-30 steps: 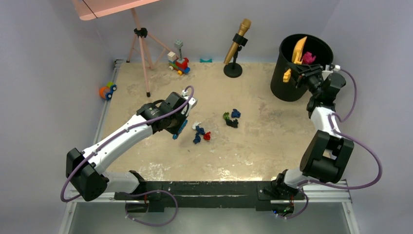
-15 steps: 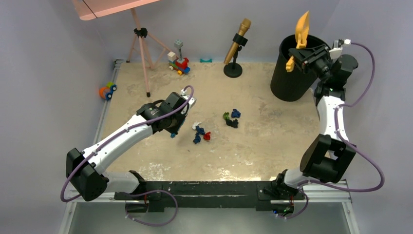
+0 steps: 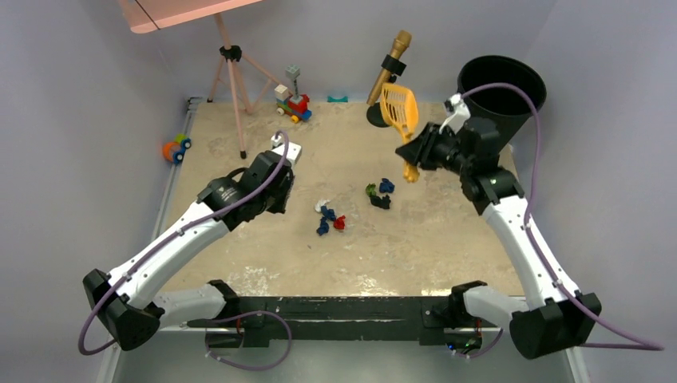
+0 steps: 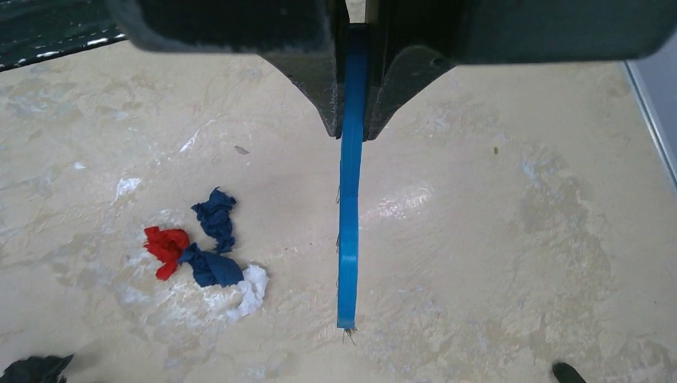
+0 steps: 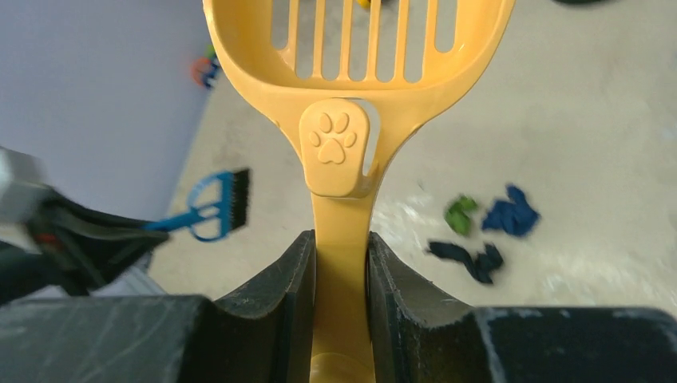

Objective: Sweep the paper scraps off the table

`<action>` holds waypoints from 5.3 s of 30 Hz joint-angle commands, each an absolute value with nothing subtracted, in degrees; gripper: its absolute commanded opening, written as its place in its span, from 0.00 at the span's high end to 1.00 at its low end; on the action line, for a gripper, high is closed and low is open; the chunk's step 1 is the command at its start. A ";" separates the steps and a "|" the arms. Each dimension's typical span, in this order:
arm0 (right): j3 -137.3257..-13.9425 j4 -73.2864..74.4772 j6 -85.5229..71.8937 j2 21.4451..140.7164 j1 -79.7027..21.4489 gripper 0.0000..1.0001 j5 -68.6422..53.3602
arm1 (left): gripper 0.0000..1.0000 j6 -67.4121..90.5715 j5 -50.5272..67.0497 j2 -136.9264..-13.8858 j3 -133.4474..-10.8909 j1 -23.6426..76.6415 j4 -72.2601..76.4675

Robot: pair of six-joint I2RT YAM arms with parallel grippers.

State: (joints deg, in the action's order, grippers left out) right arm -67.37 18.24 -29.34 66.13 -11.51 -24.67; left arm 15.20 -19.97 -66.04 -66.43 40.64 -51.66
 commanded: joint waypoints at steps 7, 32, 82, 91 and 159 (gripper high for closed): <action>-47.01 25.62 -24.63 51.65 -16.35 1.00 -3.53 | 1.00 26.87 0.05 -68.87 -68.40 40.70 -43.35; -44.60 32.60 -29.09 37.43 -16.33 1.00 6.27 | 1.00 64.04 0.96 -121.54 -106.33 46.12 -27.02; -54.49 52.48 -26.08 72.79 -55.40 1.00 -2.45 | 1.00 0.46 -16.63 -115.68 -108.58 35.63 -68.91; -57.64 44.94 -24.78 83.47 -56.56 1.00 -2.20 | 1.00 0.26 -0.13 -116.96 -108.36 38.56 -71.26; -116.53 58.70 -17.42 87.85 -6.08 1.00 -0.34 | 1.00 11.23 -19.88 -68.15 -72.22 33.83 -57.22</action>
State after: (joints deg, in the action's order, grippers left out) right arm -112.01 57.84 -17.41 82.94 -12.67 7.35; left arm 12.40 -17.74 -69.65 -75.81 34.13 -62.72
